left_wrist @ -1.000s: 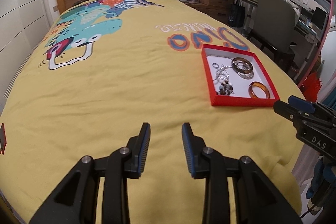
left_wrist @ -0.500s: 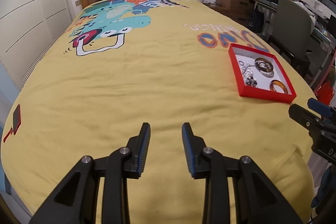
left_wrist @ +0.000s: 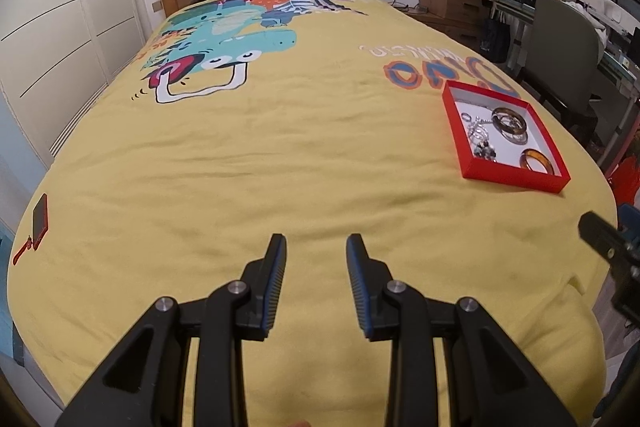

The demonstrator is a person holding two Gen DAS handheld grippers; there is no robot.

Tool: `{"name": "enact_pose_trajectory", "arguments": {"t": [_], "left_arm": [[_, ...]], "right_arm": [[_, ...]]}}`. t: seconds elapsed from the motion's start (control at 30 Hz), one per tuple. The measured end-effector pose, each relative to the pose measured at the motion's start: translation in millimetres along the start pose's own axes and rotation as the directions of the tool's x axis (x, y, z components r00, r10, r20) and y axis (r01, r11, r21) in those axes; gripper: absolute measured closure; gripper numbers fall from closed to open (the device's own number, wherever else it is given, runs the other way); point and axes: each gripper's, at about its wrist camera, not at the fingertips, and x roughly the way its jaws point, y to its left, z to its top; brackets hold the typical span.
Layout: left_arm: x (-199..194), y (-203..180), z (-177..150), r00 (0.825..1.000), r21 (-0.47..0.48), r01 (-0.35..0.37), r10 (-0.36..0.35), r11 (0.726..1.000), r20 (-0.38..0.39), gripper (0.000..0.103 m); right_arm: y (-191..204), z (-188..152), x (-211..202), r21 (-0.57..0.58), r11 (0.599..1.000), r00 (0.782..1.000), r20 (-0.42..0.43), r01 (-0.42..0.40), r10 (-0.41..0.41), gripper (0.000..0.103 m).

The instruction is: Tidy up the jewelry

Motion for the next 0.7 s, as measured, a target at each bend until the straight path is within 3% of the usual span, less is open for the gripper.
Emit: {"name": "enact_pose_trajectory", "arguments": {"t": [0.53,0.63,0.7], "left_arm": [[17.8,-23.6,-1.3,0.999,0.038,0.04,-0.039,0.998,-0.031,0.073],[20.8,-28.8,-2.0,0.999,0.045,0.044,-0.042,0.998,-0.034,0.056],[21.0,-32.0,-2.6,0.998,0.051,0.05,-0.048,0.997,-0.031,0.055]], "right_arm": [[-24.8,-0.1,3.8,0.041,0.998,0.999,0.012,0.039,-0.04,0.015],[-28.5,0.0,4.9,0.047,0.998,0.999,0.01,0.044,-0.044,0.015],[-31.0,-0.5,5.3,0.05,0.998,0.999,0.01,0.049,-0.049,0.014]]}}
